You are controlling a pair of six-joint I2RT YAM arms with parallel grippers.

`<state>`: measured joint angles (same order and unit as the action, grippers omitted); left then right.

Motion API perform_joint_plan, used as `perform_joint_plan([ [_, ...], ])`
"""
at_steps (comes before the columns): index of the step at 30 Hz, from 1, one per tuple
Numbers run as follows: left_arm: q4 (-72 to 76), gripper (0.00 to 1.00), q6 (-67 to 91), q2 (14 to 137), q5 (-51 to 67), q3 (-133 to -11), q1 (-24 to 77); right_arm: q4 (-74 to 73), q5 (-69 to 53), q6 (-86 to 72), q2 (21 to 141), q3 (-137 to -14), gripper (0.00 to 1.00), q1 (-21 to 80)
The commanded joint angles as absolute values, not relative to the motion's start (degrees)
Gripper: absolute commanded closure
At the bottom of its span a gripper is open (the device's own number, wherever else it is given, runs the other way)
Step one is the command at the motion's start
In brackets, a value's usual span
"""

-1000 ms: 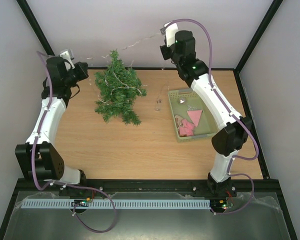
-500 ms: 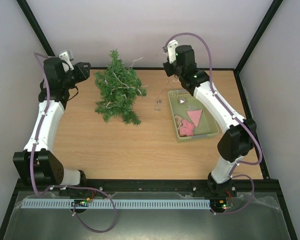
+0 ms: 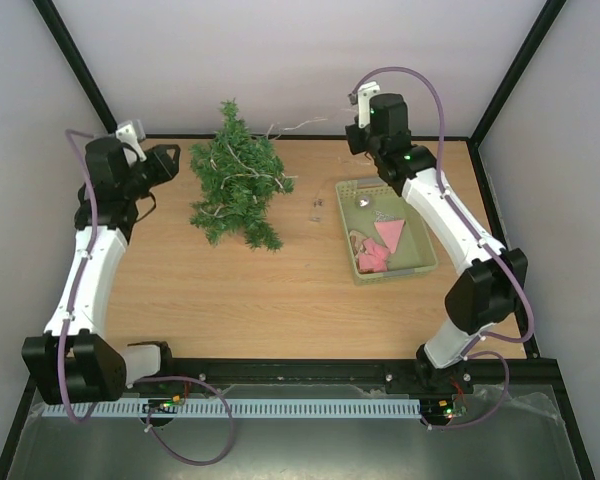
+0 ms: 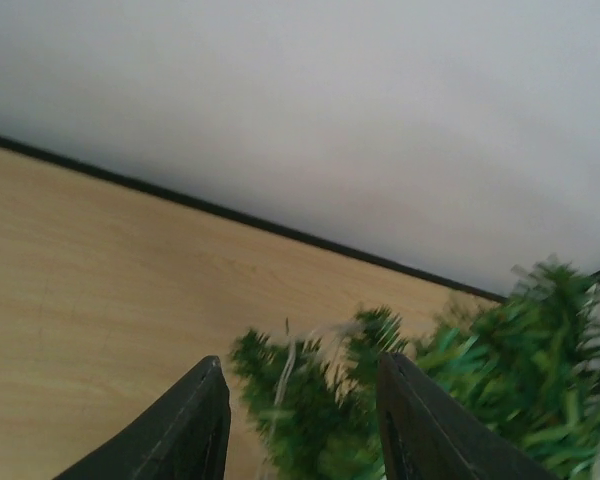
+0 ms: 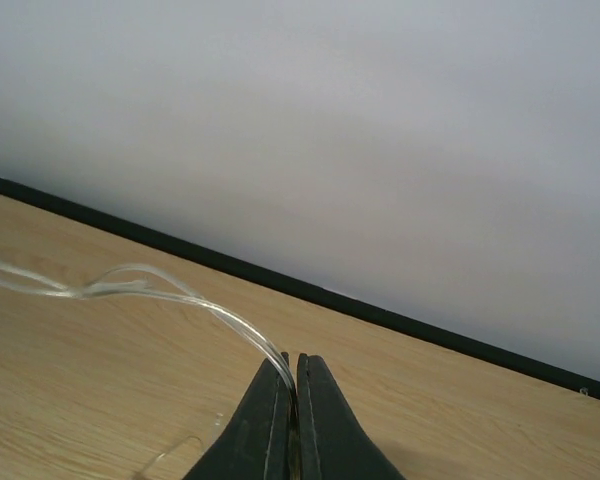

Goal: Decorate the small christmas tree

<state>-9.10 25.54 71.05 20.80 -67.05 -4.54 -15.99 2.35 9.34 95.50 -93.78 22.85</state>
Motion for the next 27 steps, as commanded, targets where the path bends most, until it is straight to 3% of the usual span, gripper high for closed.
perform_joint_plan([
  [1,-10.19,0.57,26.51,67.74,18.24,-61.15,-4.92,-14.56,1.43,8.51,92.89,-93.32,0.98,22.59],
  [11,-10.39,0.6,25.52,70.52,22.1,-57.62,-5.77,-13.15,-0.59,7.76,91.67,-92.81,0.98,22.59],
  [21,-8.66,0.62,25.93,75.31,34.54,-57.34,-6.15,-12.57,-1.91,7.52,91.73,-92.86,0.98,22.59],
  [24,-8.4,0.66,26.19,76.16,36.9,-57.54,-6.22,-12.4,-1.86,7.72,91.7,-92.73,0.98,22.59],
  [27,-8.68,0.78,26.0,76.15,37.33,-57.69,-6.24,-12.23,-1.72,7.82,91.84,-92.72,0.98,22.59],
])
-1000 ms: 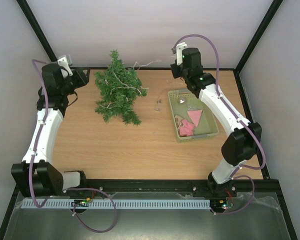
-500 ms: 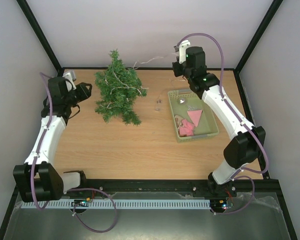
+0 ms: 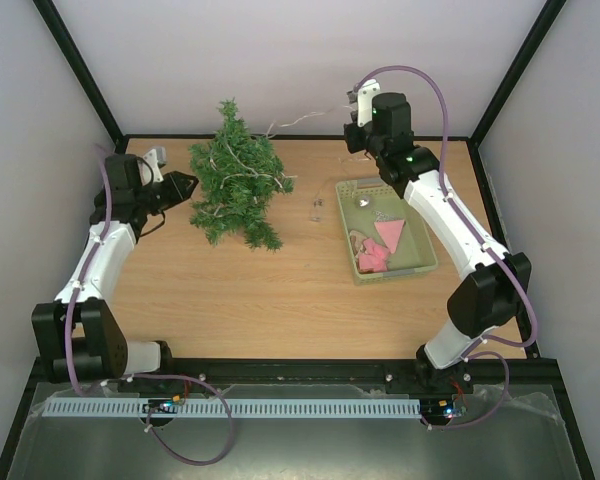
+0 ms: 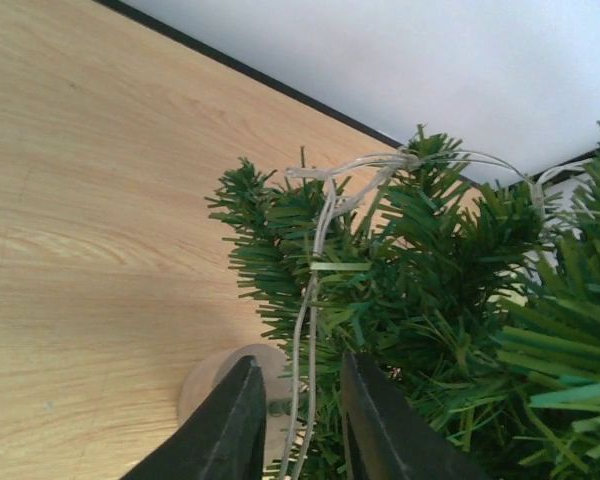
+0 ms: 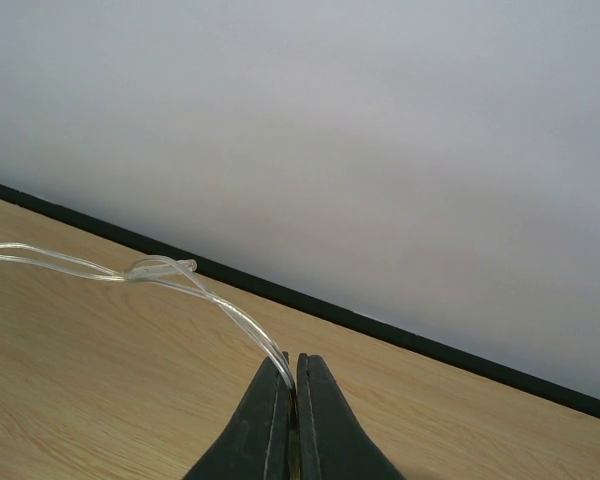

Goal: Decorate the small christmas tree

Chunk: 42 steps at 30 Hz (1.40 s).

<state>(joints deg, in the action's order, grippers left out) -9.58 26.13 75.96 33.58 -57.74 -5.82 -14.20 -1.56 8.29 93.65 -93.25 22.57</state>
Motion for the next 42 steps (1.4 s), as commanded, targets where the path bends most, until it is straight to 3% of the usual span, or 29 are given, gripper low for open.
perform_joint_plan([
  [1,-8.74,0.83,25.85,75.93,37.12,-57.69,-6.24,-12.1,-1.8,7.83,91.79,-92.65,0.98,22.59],
  [6,-8.99,0.97,25.73,74.78,33.91,-58.06,-6.4,-10.99,-3.33,7.46,91.76,-92.43,0.98,22.59],
  [27,2.43,0.98,27.77,72.55,29.71,-58.32,-6.41,7.17,-3.38,3.84,94.41,-90.9,0.98,22.59],
  [42,6.26,0.98,31.17,72.44,35.81,-57.61,-5.88,-12.57,0.87,0.26,84.03,-80.36,0.98,22.59],
])
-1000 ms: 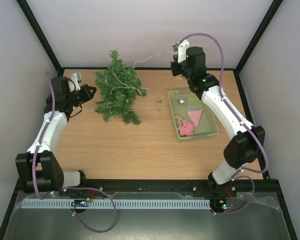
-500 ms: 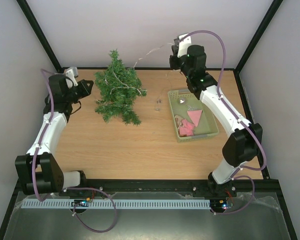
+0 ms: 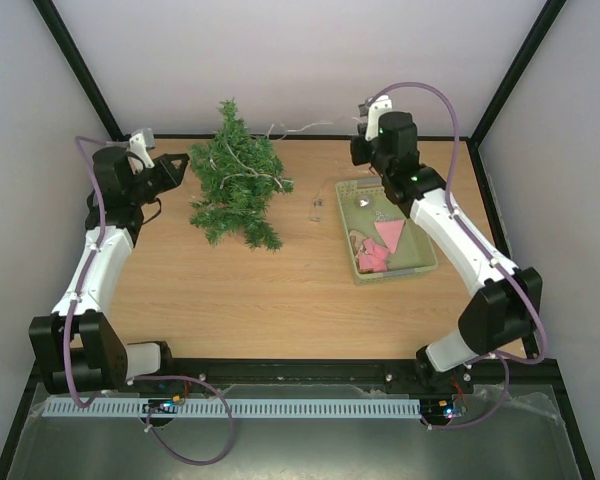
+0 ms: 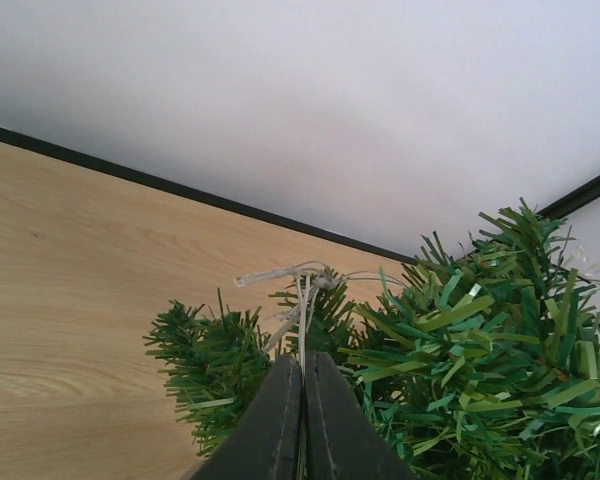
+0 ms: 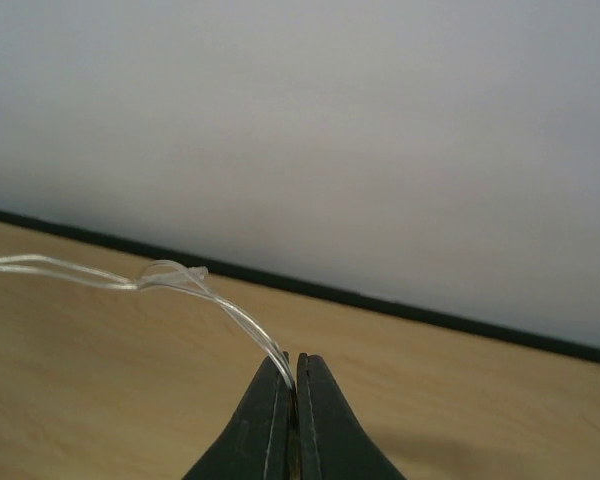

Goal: Decorate the small christmas tree

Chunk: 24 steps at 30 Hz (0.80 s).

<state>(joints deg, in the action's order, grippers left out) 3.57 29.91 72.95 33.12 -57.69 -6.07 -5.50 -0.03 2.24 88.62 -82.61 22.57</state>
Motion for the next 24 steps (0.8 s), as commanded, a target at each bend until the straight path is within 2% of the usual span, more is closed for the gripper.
perform_joint_plan([
  [1,6.25,0.98,31.38,72.72,36.0,-57.79,-5.62,-14.01,0.65,-0.61,83.43,-80.15,0.98,22.59],
  [9,4.34,0.95,30.63,74.42,35.24,-59.45,-4.13,-19.79,-10.09,-9.01,78.05,-71.68,0.98,23.1],
  [14,0.13,0.86,30.45,73.08,33.38,-60.43,-4.13,-17.0,-12.06,-10.02,75.5,-63.29,0.98,25.82],
  [20,-4.09,0.73,28.29,69.5,26.24,-60.95,-4.13,-15.65,-14.4,-11.71,73.53,-58.5,0.98,28.93],
  [22,-5.15,0.66,27.88,68.69,24.08,-61.41,-4.13,-13.83,-16.63,-12.68,72.7,-56.83,0.98,30.01],
  [24,-5.7,0.63,27.28,67.71,22.52,-61.61,-4.13,-12.04,-18.44,-14.47,72.62,-55.59,0.98,31.15],
])
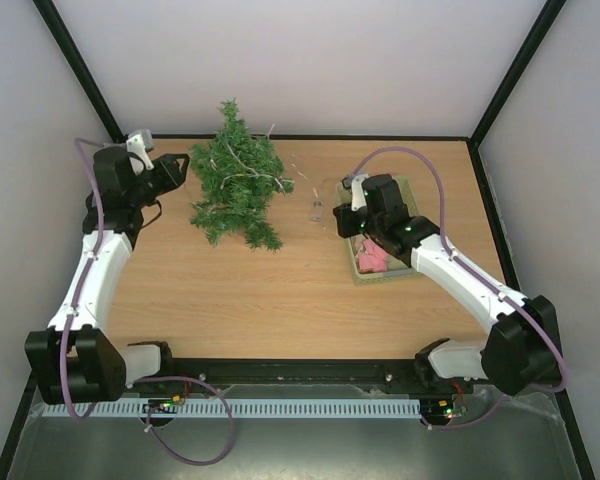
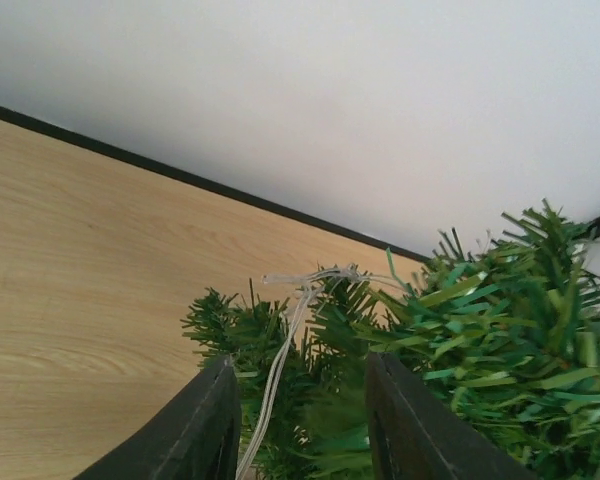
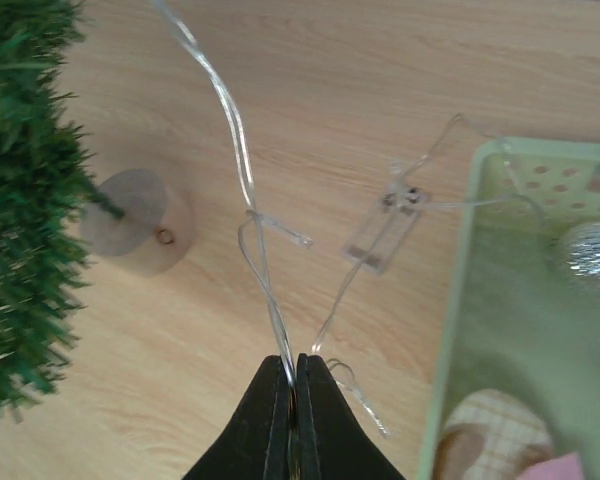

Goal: Decorate the small christmas tree

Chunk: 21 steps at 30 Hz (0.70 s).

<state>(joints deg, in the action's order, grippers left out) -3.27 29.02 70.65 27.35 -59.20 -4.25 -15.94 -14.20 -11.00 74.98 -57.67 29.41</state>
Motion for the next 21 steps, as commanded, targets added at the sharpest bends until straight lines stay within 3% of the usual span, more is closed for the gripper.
perform_joint_plan([
  [1,-5.88,0.62,26.73,67.16,21.78,-61.71,-4.06,-11.58,-18.98,-15.1,72.86,-55.39,0.98,31.72],
  [6,-8.01,0.52,23.57,64.09,16.39,-61.43,-3.22,-7.6,-21.92,-19.18,73.37,-54.47,0.98,34.54],
  [15,-7.23,0.48,16.26,54.33,10.2,-55.23,0.7,-5.4,-23.77,-23.81,71.34,-53.86,0.98,39.17],
  [18,-5.76,0.48,13.49,54.69,14.46,-56.35,0.7,-5.19,-23.48,-25.01,71.12,-53.66,0.98,39.91],
  [21,-1.71,0.48,11.44,56.67,27.2,-59.03,1.38,-3.71,-24.93,-26.5,71.29,-53.33,0.98,40.16],
])
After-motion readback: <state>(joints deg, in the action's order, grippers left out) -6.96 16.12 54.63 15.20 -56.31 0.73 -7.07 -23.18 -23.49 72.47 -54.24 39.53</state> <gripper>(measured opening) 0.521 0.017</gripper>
